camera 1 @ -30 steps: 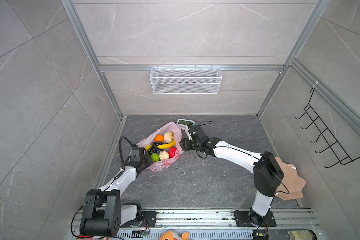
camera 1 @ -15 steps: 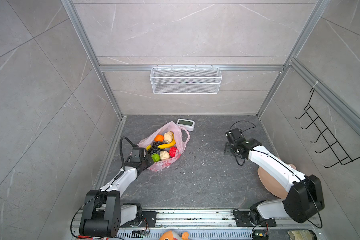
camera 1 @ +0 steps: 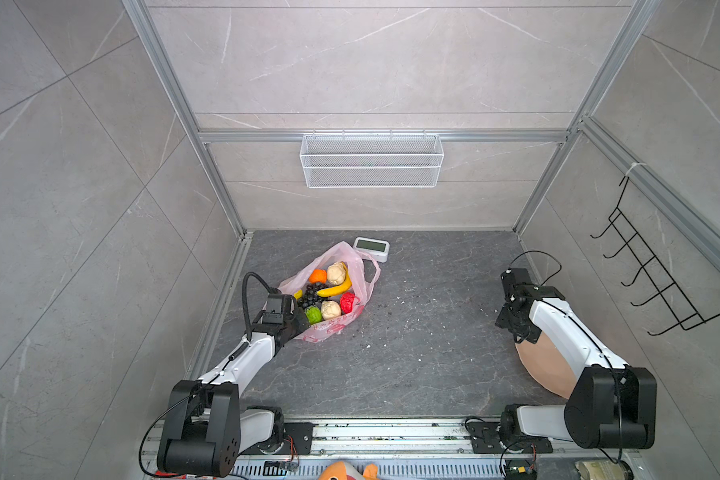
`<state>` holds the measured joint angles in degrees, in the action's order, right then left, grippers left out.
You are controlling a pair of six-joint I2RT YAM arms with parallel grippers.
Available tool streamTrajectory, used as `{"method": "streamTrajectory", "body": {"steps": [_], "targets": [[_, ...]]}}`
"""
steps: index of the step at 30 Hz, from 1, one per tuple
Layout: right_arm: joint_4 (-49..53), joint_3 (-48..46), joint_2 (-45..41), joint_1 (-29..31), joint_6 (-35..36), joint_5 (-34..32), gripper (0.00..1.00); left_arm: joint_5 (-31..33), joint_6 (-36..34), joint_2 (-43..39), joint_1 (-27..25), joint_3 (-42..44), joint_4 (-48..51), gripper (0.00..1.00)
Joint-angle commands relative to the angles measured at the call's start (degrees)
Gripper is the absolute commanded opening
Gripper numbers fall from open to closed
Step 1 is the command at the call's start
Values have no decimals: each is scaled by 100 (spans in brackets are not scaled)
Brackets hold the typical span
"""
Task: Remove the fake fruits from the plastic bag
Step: 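Release the bag handle and move the right gripper to the peach bowl, then grasp the peach bowl rim with the right gripper and drag it toward the bag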
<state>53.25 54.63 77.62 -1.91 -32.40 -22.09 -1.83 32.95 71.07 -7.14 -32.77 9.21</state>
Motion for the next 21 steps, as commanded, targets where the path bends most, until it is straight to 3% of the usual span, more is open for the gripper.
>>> {"method": "streamTrajectory", "body": {"steps": [1,6,12,21], "targets": [[214,-127,151,-33,-161,-21,64,13,-17,-40,-20,-186,41,0],[36,-106,580,-50,-156,135,61,24,-21,-29,-13,-187,37,0],[-13,-26,972,-55,-151,-259,53,59,-21,-49,-9,-187,59,0],[-17,-40,1109,-38,-155,-331,24,73,-23,-14,-12,-194,48,0]]}}
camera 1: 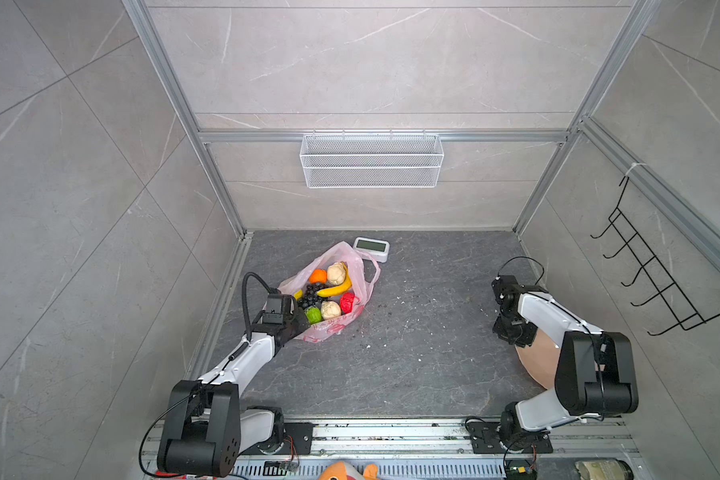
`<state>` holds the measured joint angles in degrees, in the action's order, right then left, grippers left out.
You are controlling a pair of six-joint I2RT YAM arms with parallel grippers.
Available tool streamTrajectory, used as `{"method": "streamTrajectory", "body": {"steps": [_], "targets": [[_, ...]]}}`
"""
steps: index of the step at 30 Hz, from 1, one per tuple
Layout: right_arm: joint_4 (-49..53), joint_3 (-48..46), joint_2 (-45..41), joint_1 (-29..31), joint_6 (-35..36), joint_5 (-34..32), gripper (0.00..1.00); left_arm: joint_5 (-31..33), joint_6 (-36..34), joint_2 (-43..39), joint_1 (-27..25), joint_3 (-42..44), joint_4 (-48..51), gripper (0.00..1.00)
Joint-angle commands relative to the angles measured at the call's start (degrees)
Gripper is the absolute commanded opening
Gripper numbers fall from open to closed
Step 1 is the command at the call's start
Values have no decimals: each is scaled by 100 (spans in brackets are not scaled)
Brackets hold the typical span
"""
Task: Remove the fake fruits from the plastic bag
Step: 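Grasp the peach bowl rim with the right gripper and drag it toward the bag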
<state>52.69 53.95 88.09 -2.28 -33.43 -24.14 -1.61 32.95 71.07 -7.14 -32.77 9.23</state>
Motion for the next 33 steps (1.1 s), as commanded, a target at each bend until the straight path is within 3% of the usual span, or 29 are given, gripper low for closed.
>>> {"method": "streamTrajectory", "body": {"steps": [1,6,14,33], "targets": [[49,30,58,8,-59,-134,23,62,-26,-14,-9,-195,43,0],[42,28,19,102,-37,-140,14,71,-26,12,-6,-207,43,0],[164,162,13,624,-87,-165,10,84,-35,45,-11,-215,41,0],[708,1811,1158,4097,-739,628,11,300,-74,46,-7,-225,84,0]]}}
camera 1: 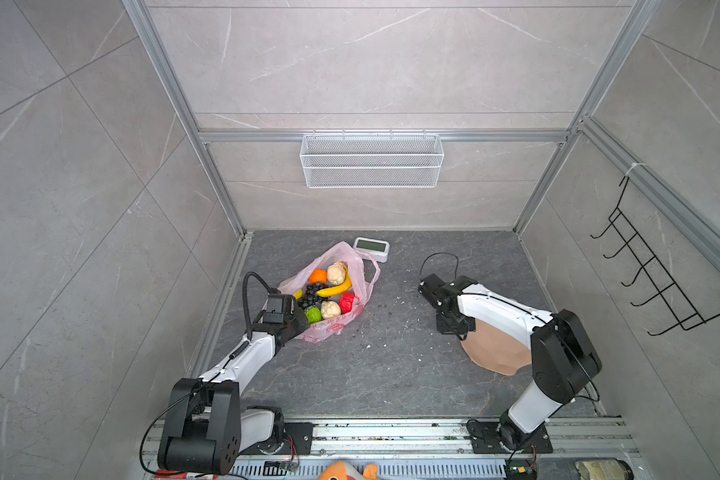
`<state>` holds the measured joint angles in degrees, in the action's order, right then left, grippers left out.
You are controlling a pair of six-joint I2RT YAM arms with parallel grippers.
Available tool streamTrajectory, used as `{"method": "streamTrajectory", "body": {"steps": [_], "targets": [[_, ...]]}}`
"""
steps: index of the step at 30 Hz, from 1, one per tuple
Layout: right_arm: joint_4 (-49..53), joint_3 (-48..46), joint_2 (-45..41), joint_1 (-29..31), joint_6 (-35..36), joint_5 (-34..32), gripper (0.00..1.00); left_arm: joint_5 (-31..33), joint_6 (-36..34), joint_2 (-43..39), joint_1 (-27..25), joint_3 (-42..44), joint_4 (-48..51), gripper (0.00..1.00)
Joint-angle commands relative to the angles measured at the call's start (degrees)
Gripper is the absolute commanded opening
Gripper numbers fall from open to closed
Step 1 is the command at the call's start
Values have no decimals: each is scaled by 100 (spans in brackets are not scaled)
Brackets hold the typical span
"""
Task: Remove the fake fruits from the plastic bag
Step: 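Grasp the peach bowl rim with the right gripper and drag it toward the bag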
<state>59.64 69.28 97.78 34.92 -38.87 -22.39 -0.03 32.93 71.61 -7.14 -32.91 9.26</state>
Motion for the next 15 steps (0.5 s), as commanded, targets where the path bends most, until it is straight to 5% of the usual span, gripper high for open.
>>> {"method": "streamTrajectory", "body": {"steps": [1,15], "targets": [[-8,378,264,598,-140,498,11,183,-90,-28,-6,-211,104,0],[382,1804,1350,2293,164,869,10,481,-160,-199,-7,-212,243,0]]}}
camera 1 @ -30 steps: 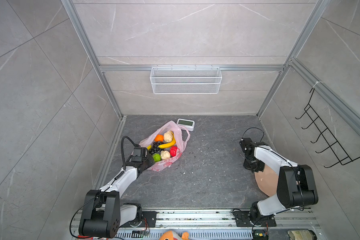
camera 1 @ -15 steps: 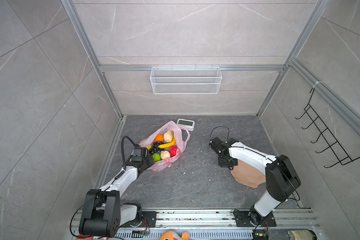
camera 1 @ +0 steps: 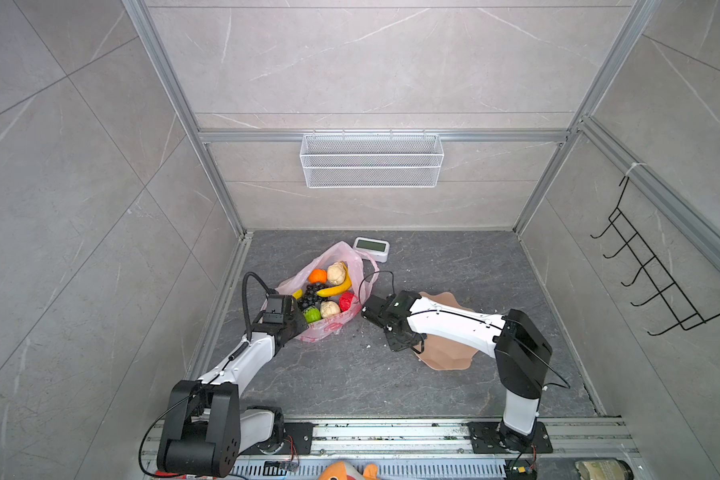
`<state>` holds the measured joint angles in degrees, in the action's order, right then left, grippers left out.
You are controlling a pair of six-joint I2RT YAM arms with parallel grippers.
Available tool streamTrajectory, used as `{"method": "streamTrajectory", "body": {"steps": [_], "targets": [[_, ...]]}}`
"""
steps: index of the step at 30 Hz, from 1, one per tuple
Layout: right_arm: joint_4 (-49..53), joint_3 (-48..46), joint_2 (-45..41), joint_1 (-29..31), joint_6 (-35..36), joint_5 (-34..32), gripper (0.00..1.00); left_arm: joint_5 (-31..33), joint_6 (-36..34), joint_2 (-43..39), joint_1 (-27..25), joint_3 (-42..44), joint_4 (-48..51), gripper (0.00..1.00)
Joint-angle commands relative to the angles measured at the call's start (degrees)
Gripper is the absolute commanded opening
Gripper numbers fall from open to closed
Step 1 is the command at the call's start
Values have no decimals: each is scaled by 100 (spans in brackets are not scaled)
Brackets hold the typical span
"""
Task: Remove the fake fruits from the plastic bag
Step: 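Grasp the peach bowl rim with the right gripper and drag it toward the bag, then release the peach bowl beside the bag and lift the right gripper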
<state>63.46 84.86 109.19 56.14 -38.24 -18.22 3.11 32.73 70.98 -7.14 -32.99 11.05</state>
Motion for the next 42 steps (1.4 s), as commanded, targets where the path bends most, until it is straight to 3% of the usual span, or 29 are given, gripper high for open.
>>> {"method": "streamTrajectory", "body": {"steps": [1,12,18,23,27,34,37,42], "targets": [[0,347,264,282,144,504,10,166,-135,-136,-7,-202,64,0],[125,1048,646,862,574,705,14,155,-132,-83,-7,-191,29,0],[-220,939,385,868,773,820,44,154,-136,-66,-7,-199,28,0],[-758,522,-409,675,976,940,62,154,-130,-58,0,-203,24,0],[-1326,-266,-1340,-76,1016,1037,71,112,-118,-40,-3,-192,11,0],[-1983,-1505,-2294,-2154,1038,1170,85,129,-101,-99,-7,-172,31,0],[-2443,-1770,-2220,-2922,1166,1596,91,123,-84,-118,-7,-156,14,0],[-2841,-1596,-1535,-3511,1444,2446,92,145,-93,-108,-7,-149,20,0]]}}
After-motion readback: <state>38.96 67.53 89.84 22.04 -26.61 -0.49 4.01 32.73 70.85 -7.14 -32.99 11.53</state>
